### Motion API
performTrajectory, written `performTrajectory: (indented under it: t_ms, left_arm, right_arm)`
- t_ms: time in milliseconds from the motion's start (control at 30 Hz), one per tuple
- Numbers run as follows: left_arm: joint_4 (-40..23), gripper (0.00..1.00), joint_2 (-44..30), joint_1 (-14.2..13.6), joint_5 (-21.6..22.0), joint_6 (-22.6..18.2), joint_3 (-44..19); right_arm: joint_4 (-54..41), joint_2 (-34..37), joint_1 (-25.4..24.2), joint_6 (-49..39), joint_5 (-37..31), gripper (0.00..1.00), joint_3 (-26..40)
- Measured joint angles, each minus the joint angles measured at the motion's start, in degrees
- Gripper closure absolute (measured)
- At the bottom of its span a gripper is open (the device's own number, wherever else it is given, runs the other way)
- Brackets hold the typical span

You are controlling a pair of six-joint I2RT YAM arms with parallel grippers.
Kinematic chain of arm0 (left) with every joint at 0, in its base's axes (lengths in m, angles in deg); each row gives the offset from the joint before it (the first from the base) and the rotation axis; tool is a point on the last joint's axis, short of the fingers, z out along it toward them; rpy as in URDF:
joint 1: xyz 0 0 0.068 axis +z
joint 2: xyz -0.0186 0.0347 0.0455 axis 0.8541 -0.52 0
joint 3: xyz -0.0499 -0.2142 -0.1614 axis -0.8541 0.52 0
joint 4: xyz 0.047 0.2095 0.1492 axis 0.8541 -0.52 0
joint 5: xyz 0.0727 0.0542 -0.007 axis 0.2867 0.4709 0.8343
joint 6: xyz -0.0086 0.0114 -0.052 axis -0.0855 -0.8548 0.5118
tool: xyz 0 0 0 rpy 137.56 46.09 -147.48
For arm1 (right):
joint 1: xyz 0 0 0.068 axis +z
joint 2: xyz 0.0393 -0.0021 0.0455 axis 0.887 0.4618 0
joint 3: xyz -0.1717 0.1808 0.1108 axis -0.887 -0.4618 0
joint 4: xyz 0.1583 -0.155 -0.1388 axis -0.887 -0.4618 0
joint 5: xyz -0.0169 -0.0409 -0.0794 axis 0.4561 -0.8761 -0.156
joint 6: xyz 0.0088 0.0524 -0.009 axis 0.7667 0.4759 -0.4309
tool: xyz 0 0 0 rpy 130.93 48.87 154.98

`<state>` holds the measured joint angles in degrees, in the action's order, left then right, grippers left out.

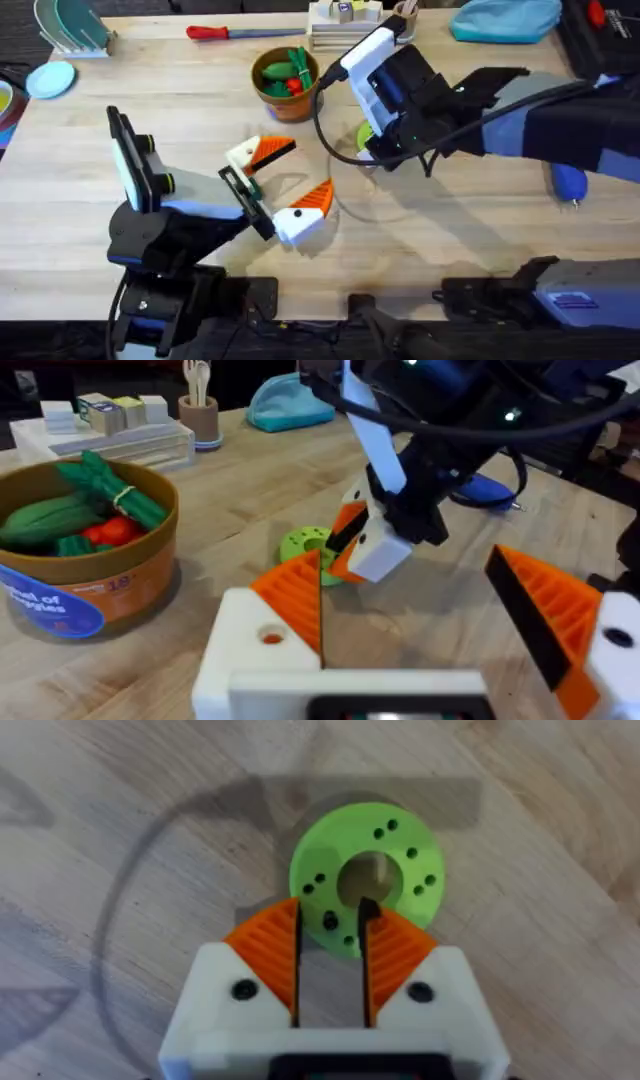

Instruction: Pick up the gripper from the table and insert it into the empty holder that is missing its gripper. Then pick up a screw, insert it into the mounting hole, and use the screwdriver to tighten it. Finally, clean up the table by picking up the vegetable and placing it into the bucket.

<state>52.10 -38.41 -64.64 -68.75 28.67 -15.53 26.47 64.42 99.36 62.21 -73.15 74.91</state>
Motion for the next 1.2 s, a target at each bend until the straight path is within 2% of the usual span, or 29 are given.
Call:
performTrajectory:
  t_ms: [267, 1000, 1200]
  left_arm:
    - [-0.01, 0.008, 0.00, 0.00, 0.02, 0.00, 0.00]
    - [-0.01, 0.008, 0.00, 0.00, 0.01, 0.00, 0.00]
    - [0.01, 0.008, 0.00, 0.00, 0.00, 0.00, 0.00]
  right_arm:
    - [0.09, 0.00, 0.00, -0.02, -0.04, 0.747, 0.00]
    - [0.04, -0.06, 0.00, 0.02, -0.15, 0.707, 0.01]
    - [-0.04, -1.88, 0.00, 0.02, -0.17, 0.700, 0.02]
